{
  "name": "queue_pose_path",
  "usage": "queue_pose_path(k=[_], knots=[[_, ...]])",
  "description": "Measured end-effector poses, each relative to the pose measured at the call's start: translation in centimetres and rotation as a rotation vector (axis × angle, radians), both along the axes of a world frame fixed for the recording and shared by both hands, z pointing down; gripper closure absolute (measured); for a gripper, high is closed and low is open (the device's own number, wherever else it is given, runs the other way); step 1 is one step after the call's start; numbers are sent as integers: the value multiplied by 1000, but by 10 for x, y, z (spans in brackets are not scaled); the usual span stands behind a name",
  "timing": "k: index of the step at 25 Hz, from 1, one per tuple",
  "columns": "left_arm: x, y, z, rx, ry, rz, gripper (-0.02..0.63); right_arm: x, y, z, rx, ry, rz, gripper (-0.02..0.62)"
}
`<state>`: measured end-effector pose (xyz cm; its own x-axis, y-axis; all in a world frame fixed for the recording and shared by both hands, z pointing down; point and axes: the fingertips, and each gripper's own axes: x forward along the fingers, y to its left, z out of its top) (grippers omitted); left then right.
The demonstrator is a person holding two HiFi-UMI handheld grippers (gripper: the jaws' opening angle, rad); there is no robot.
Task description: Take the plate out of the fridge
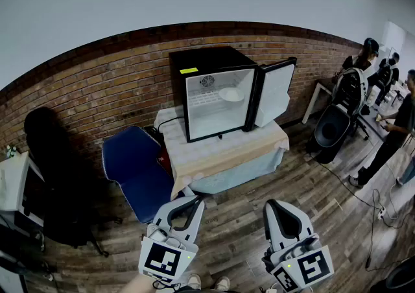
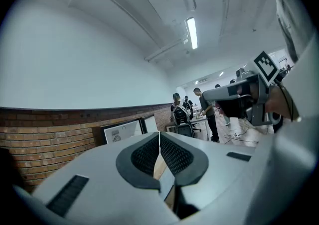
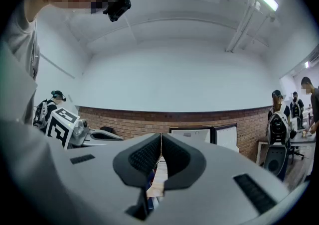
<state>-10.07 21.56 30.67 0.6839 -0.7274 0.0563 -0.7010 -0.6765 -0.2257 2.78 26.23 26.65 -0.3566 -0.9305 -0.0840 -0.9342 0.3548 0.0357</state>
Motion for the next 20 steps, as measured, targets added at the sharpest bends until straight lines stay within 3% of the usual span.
queue_pose_path(k=[20], knots=[[29, 0, 1, 11, -10, 7, 584, 27, -3, 0, 18, -20, 10, 565]])
